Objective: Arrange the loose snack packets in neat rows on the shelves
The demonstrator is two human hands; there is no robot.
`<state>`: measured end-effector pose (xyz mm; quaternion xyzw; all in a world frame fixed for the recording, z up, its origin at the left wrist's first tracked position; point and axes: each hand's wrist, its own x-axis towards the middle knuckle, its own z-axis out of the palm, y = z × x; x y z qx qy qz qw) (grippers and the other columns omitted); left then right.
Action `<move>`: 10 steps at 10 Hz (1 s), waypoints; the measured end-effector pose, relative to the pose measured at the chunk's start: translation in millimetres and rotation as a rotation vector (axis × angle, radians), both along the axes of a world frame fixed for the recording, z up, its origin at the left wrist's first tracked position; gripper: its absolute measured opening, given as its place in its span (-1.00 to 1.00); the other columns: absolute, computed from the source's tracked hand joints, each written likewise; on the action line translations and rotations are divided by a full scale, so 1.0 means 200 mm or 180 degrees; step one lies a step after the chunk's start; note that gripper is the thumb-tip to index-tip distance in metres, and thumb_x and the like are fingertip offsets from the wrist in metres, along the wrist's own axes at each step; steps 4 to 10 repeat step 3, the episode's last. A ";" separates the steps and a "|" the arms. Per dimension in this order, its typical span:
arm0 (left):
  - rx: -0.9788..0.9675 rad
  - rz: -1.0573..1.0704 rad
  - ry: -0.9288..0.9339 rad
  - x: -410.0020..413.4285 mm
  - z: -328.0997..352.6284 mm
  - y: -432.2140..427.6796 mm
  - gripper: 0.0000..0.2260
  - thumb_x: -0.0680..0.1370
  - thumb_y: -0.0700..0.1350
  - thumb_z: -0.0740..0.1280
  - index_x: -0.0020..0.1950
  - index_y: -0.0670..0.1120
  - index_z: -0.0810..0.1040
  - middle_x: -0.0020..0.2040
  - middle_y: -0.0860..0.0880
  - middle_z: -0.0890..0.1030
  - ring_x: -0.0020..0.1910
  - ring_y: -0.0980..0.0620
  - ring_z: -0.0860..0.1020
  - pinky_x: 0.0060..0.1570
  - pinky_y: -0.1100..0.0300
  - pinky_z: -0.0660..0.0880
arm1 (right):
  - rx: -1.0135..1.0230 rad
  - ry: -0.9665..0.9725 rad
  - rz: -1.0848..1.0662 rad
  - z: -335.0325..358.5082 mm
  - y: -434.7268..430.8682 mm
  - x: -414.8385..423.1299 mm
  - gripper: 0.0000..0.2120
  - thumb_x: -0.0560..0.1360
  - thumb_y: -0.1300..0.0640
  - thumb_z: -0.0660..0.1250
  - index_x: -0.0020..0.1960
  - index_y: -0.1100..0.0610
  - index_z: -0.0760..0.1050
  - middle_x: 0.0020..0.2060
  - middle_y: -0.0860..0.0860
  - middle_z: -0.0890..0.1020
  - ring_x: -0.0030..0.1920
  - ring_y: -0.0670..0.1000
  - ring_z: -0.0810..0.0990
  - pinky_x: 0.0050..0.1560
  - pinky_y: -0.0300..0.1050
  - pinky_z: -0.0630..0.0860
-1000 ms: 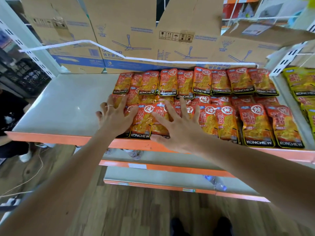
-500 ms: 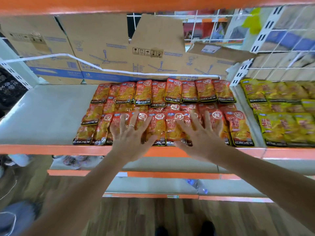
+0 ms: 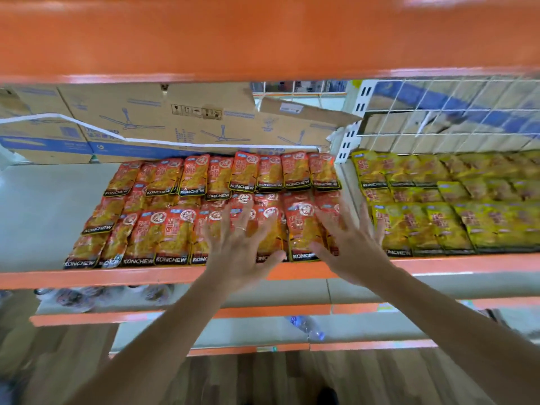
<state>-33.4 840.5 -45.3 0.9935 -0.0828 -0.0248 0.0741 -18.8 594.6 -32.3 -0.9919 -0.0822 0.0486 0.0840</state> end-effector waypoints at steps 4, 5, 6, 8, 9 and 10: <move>0.0239 0.0100 0.0100 -0.01 -0.02 -0.11 -0.37 0.46 0.51 -0.26 0.52 0.42 -0.25 0.63 0.11 -0.24 0.60 -0.17 -0.25 0.42 -0.47 -0.20 | 0.0368 0.0274 0.0430 -0.01 -0.07 0.00 -0.33 0.55 -0.40 0.00 0.57 -0.29 -0.19 0.59 -0.04 -0.27 0.57 0.25 -0.29 0.51 0.30 -0.10; 0.0239 0.0100 0.0100 -0.01 -0.02 -0.11 -0.37 0.46 0.51 -0.26 0.52 0.42 -0.25 0.63 0.11 -0.24 0.60 -0.17 -0.25 0.42 -0.47 -0.20 | 0.0368 0.0274 0.0430 -0.01 -0.07 0.00 -0.33 0.55 -0.40 0.00 0.57 -0.29 -0.19 0.59 -0.04 -0.27 0.57 0.25 -0.29 0.51 0.30 -0.10; 0.0239 0.0100 0.0100 -0.01 -0.02 -0.11 -0.37 0.46 0.51 -0.26 0.52 0.42 -0.25 0.63 0.11 -0.24 0.60 -0.17 -0.25 0.42 -0.47 -0.20 | 0.0368 0.0274 0.0430 -0.01 -0.07 0.00 -0.33 0.55 -0.40 0.00 0.57 -0.29 -0.19 0.59 -0.04 -0.27 0.57 0.25 -0.29 0.51 0.30 -0.10; 0.0239 0.0100 0.0100 -0.01 -0.02 -0.11 -0.37 0.46 0.51 -0.26 0.52 0.42 -0.25 0.63 0.11 -0.24 0.60 -0.17 -0.25 0.42 -0.47 -0.20 | 0.0368 0.0274 0.0430 -0.01 -0.07 0.00 -0.33 0.55 -0.40 0.00 0.57 -0.29 -0.19 0.59 -0.04 -0.27 0.57 0.25 -0.29 0.51 0.30 -0.10; 0.0239 0.0100 0.0100 -0.01 -0.02 -0.11 -0.37 0.46 0.51 -0.26 0.52 0.42 -0.25 0.63 0.11 -0.24 0.60 -0.17 -0.25 0.42 -0.47 -0.20 | 0.0368 0.0274 0.0430 -0.01 -0.07 0.00 -0.33 0.55 -0.40 0.00 0.57 -0.29 -0.19 0.59 -0.04 -0.27 0.57 0.25 -0.29 0.51 0.30 -0.10; 0.0239 0.0100 0.0100 -0.01 -0.02 -0.11 -0.37 0.46 0.51 -0.26 0.52 0.42 -0.25 0.63 0.11 -0.24 0.60 -0.17 -0.25 0.42 -0.47 -0.20 | 0.0368 0.0274 0.0430 -0.01 -0.07 0.00 -0.33 0.55 -0.40 0.00 0.57 -0.29 -0.19 0.59 -0.04 -0.27 0.57 0.25 -0.29 0.51 0.30 -0.10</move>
